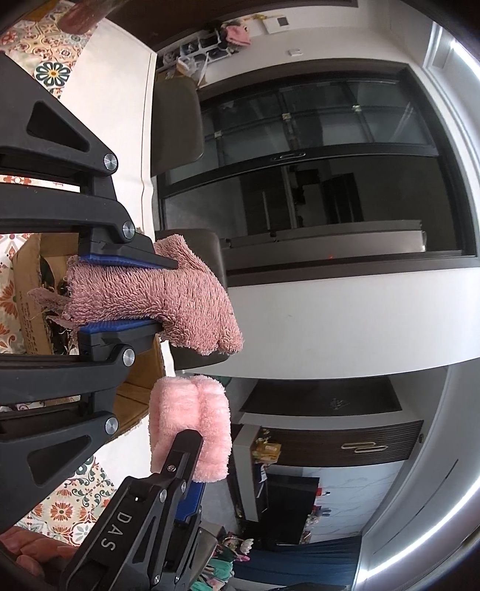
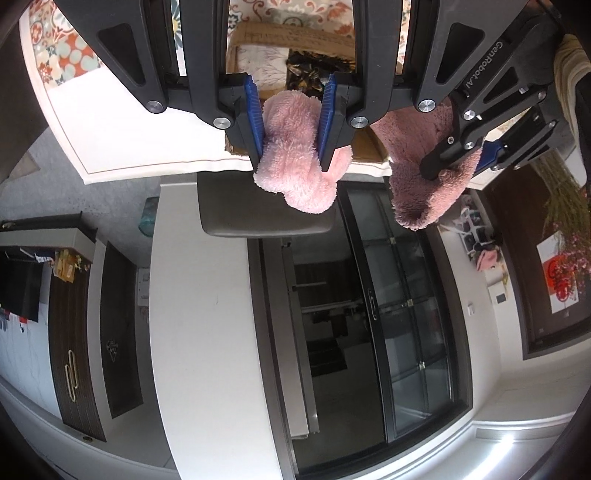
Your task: Organize soft objects
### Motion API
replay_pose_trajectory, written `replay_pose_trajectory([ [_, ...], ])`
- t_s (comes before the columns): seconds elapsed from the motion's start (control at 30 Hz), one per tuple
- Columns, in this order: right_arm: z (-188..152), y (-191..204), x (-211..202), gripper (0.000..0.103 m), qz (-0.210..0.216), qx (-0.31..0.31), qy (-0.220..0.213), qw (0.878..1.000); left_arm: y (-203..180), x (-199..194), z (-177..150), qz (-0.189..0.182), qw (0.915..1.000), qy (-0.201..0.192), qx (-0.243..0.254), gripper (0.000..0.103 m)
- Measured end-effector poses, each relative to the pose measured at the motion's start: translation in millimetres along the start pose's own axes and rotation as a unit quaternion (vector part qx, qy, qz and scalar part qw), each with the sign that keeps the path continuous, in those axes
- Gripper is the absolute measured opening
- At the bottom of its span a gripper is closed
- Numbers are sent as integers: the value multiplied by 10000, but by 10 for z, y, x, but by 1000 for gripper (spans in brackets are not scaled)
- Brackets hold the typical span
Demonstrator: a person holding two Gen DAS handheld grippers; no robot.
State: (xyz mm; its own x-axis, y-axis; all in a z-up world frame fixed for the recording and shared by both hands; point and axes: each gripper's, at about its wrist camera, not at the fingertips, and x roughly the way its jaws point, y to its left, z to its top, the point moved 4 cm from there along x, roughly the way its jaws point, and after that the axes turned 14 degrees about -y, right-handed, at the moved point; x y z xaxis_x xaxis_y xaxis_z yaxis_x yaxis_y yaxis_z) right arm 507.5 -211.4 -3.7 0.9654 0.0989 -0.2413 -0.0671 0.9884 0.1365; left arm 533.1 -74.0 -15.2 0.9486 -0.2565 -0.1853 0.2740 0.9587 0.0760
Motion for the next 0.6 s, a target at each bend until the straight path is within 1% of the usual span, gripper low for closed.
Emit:
replay_pose_trajectory([
  [0.3, -201, -89, 351, 28, -26, 51, 521, 9986, -44, 384, -215, -147, 9988, 445, 108, 24],
  [0.47, -339, -138, 464, 28, -32, 42, 754, 9971, -96, 513, -371, -208, 9971, 711, 153, 25],
  [0.6, -446, -167, 534, 28, -21, 28, 937, 9956, -127, 538, -477, -240, 9958, 868, 183, 26],
])
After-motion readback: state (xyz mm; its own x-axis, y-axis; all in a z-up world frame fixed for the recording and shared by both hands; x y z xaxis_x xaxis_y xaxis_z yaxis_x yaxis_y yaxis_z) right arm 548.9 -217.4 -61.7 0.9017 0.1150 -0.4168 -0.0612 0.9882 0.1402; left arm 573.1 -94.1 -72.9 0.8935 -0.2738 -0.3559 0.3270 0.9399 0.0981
